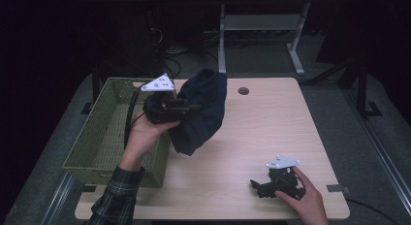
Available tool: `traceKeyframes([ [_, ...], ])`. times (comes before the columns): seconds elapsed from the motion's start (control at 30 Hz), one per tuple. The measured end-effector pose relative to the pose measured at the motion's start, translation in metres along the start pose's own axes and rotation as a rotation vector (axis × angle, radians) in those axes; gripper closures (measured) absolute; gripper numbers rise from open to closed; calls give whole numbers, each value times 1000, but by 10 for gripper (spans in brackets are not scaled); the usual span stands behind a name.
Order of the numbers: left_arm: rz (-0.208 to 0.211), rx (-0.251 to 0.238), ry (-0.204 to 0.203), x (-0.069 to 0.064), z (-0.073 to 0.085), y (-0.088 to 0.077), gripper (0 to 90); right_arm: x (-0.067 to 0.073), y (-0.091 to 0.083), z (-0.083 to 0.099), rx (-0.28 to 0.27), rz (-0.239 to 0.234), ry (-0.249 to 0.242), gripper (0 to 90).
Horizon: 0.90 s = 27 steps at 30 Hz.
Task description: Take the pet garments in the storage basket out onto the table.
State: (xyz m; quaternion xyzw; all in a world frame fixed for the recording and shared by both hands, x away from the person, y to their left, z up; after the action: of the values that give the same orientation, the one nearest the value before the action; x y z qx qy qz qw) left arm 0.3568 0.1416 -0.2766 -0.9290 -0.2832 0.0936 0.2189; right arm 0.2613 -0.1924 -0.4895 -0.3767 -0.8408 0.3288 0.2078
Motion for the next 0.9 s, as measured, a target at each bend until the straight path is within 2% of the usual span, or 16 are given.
traceKeyframes([
  [0.43,24,22,-8,-12,3,35,702,0,0,0,0,0,0,0],
  [0.57,38,31,-13,-17,5,51,703,0,0,0,0,0,0,0],
  [0.9,53,103,-20,-30,20,96,702,0,0,0,0,0,-2,0],
])
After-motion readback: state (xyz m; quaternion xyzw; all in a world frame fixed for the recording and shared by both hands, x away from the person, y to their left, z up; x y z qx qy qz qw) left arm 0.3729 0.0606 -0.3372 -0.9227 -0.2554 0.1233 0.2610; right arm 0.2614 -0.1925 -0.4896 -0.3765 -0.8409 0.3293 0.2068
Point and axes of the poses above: each handheld gripper's, and its own axes: y roughly forward along the jaws, z roughly out of its underside, x roughly to its left, the point moved 1 cm from there along y, roughly forward along the jaws, and after that the axes turned 5 degrees about -z, right-handed, at the moved point
